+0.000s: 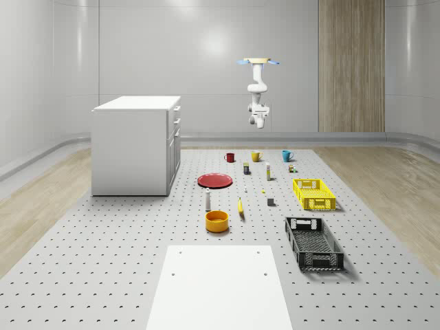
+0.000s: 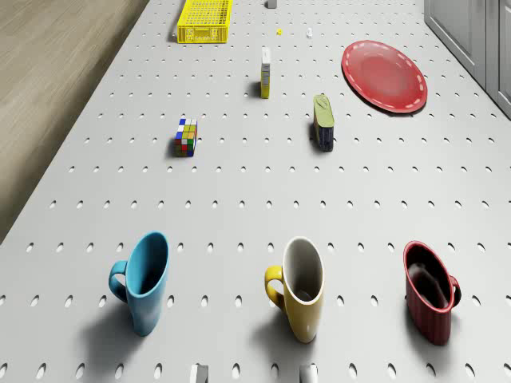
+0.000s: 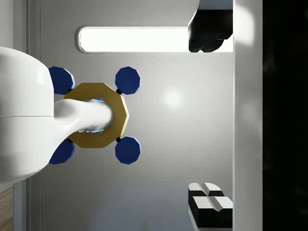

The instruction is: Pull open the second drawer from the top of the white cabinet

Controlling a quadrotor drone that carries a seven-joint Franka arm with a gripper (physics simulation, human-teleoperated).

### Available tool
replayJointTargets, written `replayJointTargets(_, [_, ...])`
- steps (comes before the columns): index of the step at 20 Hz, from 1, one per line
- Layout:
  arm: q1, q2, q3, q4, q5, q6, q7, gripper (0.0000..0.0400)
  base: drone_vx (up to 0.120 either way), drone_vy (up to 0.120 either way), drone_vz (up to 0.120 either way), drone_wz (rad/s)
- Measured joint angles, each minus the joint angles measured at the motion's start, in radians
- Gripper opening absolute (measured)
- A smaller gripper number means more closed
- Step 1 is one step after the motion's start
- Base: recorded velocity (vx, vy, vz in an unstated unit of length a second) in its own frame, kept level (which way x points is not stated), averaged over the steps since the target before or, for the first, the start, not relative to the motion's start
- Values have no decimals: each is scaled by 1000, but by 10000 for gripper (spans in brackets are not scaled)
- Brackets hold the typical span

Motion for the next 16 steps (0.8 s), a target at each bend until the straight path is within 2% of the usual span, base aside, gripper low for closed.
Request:
replayJointTargets(3, [-2,7,1,63,1,-53,-1,337,0,0,0,0])
replayJointTargets(8, [-3,40,2,170,1,-124,-2,311,0,-8,0,0])
replayJointTargets(12, [-4,65,3,236,2,-162,-2,304,0,-120,0,0])
replayJointTargets(16, [-5,79,3,273,2,-182,-3,301,0,-120,0,0])
